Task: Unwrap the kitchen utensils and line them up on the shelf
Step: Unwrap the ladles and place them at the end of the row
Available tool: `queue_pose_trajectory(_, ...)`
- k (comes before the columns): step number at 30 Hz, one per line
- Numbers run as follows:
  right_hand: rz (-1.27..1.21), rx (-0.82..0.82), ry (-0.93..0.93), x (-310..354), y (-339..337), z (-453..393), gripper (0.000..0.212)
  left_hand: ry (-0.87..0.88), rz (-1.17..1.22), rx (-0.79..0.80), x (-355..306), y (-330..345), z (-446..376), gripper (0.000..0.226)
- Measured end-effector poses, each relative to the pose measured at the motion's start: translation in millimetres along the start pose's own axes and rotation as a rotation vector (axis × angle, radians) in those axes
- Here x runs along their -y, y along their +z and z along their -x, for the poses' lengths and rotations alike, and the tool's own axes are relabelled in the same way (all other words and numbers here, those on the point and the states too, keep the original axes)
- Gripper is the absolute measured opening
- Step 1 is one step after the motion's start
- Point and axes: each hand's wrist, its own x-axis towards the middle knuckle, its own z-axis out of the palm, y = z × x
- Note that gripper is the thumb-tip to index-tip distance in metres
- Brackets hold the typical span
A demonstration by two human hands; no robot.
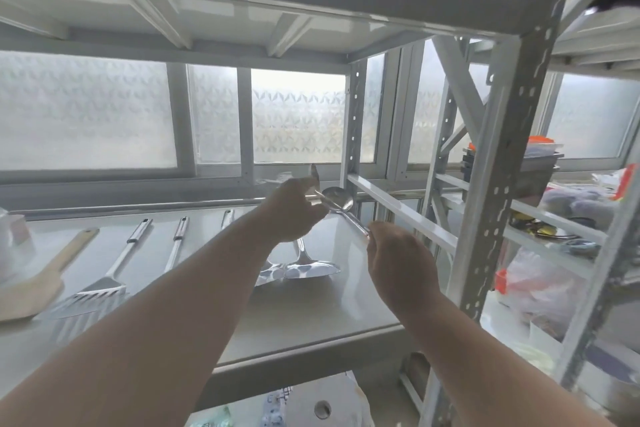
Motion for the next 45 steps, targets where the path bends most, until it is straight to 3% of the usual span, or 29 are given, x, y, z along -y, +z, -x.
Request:
queue_pose_trajectory(6,0.211,0.183,0.041,-1.6,9.3,-7.3,0.038,-0.046,-0.362,0.162,28.4,33.6,7.9,0.036)
queue_pose_trajectory(9,0.277,0.276,0.009,4.0,18.2,-14.2,0.041,-0.123,-0.351,0.174,37.8,37.2,9.0,0.023)
queue_pose_trajectory(12,0.284,0.283,-0.033,6.9,28.7,-19.9,0.03,-0.142,-0.32,0.185,44.8,34.1,3.8,0.026)
queue_pose_trajectory(17,0.147,0.255,-0.083,-0.8,48.0,-14.9,0.019,-0.164,-0.248,0.357,58.4,28.2,3.7,0.022)
queue_pose_trajectory(22,0.028,0.255,-0.087,-5.9,49.3,-11.4,0.022,-0.181,-0.183,0.322,63.9,31.2,6.4,0.022)
queue_pose_trajectory(37,0.024,0.363,0.027,8.8,34.7,-7.9,0.017,-0.148,-0.161,0.287,57.0,31.5,19.6,0.024)
queue_pose_trajectory(45,0.068,0.52,0.015,19.2,45.0,-25.7,0.013,-0.135,-0.137,0.303,57.0,30.8,18.6,0.02)
